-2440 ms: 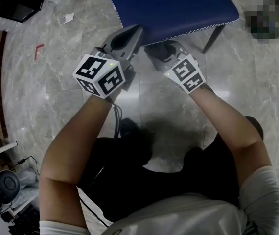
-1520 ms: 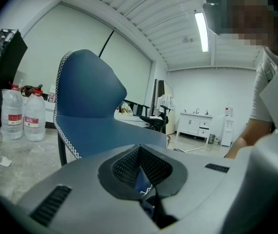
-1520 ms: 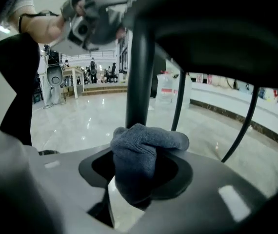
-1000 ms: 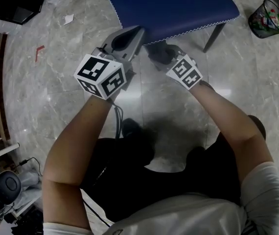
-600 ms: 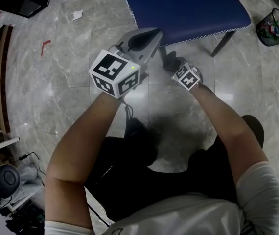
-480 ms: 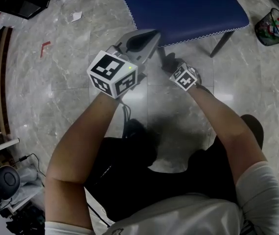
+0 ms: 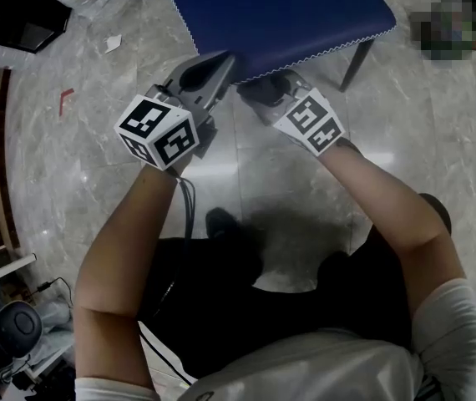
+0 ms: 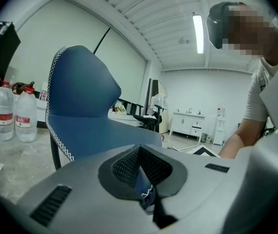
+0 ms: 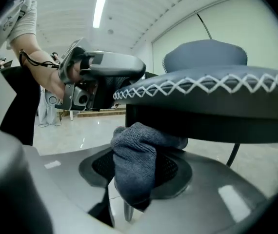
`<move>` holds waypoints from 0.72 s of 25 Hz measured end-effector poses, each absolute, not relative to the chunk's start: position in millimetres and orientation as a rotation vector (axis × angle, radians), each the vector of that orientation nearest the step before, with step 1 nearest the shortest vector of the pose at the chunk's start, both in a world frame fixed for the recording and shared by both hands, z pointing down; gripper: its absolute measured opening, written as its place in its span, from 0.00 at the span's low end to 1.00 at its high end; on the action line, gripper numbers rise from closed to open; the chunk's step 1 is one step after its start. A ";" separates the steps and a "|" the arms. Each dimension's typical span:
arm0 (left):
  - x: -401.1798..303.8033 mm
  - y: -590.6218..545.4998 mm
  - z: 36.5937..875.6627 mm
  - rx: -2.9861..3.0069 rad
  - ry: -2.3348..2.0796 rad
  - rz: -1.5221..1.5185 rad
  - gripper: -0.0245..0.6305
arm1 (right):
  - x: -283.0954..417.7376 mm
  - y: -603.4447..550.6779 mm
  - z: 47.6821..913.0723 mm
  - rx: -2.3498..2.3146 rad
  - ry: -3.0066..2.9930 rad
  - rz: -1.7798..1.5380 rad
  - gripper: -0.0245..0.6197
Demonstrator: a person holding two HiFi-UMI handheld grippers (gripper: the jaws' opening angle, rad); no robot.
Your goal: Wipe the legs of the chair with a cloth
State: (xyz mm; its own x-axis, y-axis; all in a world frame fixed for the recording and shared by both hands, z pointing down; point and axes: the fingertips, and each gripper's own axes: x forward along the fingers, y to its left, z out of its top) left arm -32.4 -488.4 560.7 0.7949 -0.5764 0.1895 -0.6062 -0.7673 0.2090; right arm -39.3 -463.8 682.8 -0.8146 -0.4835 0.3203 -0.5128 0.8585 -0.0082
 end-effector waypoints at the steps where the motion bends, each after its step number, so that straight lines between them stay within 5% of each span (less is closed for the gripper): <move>1: -30.6 -489.2 559.8 2.731 -0.919 0.166 0.05 | -37.7 -465.1 682.2 0.757 -2.736 0.137 0.30; 18: -26.1 -487.5 568.0 2.720 -0.894 0.224 0.05 | -22.7 -435.1 949.2 0.535 -2.171 0.338 0.32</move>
State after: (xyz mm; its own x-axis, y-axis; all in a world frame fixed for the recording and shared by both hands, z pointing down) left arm -26.1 -487.5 568.0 0.7977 -0.5583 0.2282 -0.5999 -0.7735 0.2045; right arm -22.7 -435.1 949.2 -0.5456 -0.2565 0.7978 -0.4868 0.8719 -0.0525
